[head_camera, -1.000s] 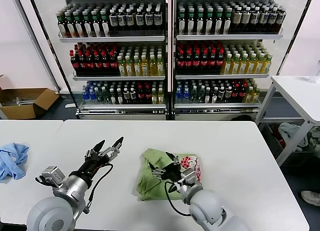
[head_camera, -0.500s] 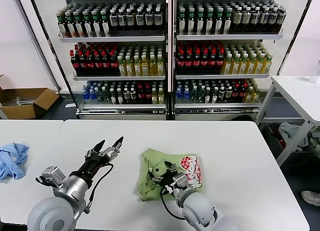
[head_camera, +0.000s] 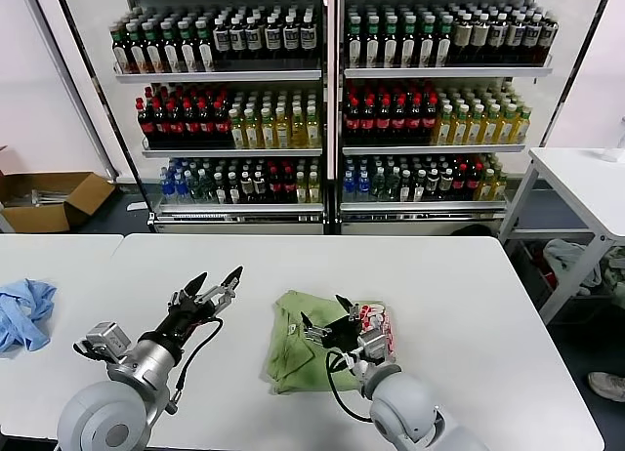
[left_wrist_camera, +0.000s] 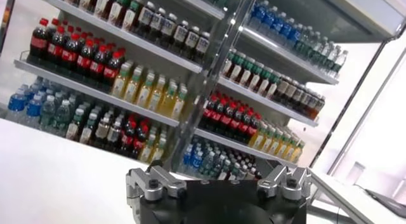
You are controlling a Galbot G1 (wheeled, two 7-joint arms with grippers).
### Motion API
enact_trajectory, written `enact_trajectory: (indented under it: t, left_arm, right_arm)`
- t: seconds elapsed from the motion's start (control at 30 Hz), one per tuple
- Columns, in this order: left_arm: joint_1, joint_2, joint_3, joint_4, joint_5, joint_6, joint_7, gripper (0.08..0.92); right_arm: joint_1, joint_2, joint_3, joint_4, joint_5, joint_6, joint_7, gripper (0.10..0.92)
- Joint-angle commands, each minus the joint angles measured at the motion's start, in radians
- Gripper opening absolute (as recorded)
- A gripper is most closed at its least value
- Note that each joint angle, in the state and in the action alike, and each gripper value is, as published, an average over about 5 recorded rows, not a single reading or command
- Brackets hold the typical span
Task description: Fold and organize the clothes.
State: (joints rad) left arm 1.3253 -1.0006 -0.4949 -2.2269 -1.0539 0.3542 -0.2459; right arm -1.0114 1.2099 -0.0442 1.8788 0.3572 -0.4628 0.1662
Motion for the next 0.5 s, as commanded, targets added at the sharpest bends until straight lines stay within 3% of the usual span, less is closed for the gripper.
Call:
enact_trajectory:
  t: [0.03,0.27,0.5]
  left_arm:
    - [0.01,-0.001,-0.009,-0.003,0.001,-0.001,0.002,0.823]
    - [0.008,-0.004,-0.015,0.004,0.0,-0.004,0.008,0.823]
    - [-0.009,-0.004,-0.002,0.013,0.001,-0.005,0.01,0.823]
  right_arm:
    - [0.082,0.111,-0.044,-0.22,-0.056,-0.039,0.05,0.823]
    - [0.032,0.059,-0.048,-0.193,-0.078,-0.042,0.025,0.823]
    - [-0.024,0.009,0.056,0.071,-0.013,0.034,0.049,0.823]
